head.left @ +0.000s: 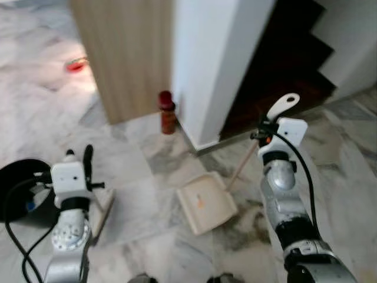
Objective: Sweep floor
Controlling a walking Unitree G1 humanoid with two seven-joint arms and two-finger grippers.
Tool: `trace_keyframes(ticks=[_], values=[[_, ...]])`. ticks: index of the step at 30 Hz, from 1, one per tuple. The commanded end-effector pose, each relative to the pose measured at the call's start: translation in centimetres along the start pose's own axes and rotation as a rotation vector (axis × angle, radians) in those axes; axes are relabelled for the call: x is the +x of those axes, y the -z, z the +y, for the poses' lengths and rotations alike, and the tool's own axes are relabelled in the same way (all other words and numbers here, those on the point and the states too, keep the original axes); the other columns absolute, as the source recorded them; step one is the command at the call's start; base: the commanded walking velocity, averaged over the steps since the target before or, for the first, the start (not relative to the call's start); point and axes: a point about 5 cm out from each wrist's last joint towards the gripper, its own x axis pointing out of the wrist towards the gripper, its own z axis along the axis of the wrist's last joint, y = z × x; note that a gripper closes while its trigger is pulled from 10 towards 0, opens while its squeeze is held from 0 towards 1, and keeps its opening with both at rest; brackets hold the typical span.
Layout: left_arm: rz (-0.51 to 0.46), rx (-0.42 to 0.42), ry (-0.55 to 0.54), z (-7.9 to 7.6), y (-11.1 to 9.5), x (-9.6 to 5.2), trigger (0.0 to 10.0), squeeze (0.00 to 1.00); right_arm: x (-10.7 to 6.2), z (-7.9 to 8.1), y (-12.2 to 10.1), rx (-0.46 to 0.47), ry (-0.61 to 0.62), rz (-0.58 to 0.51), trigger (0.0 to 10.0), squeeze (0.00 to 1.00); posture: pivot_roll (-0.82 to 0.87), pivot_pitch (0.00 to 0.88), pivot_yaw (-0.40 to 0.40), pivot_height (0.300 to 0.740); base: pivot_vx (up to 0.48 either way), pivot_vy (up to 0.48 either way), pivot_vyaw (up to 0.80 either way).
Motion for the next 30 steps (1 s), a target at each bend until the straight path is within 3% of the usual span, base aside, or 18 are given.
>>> trace_keyframes(ticks=[1, 30], values=[[-0.031, -0.013, 0.019, -0.61, -0.46, -0.10, 10.0, 0.00, 0.10, -0.87, -0.26, -0.009, 0.025, -0.014, 10.0, 0.00, 0.02, 0.175, -0.040, 0.740, 0.000, 0.000, -0.80], [-0.035, -0.005, 0.035, -0.96, -0.55, -0.06, 10.0, 0.00, 0.37, -1.80, -0.75, -0.015, 0.056, -0.032, 10.0, 0.00, 0.02, 0.197, -0.036, 0.740, 0.000, -0.025, -0.80]])
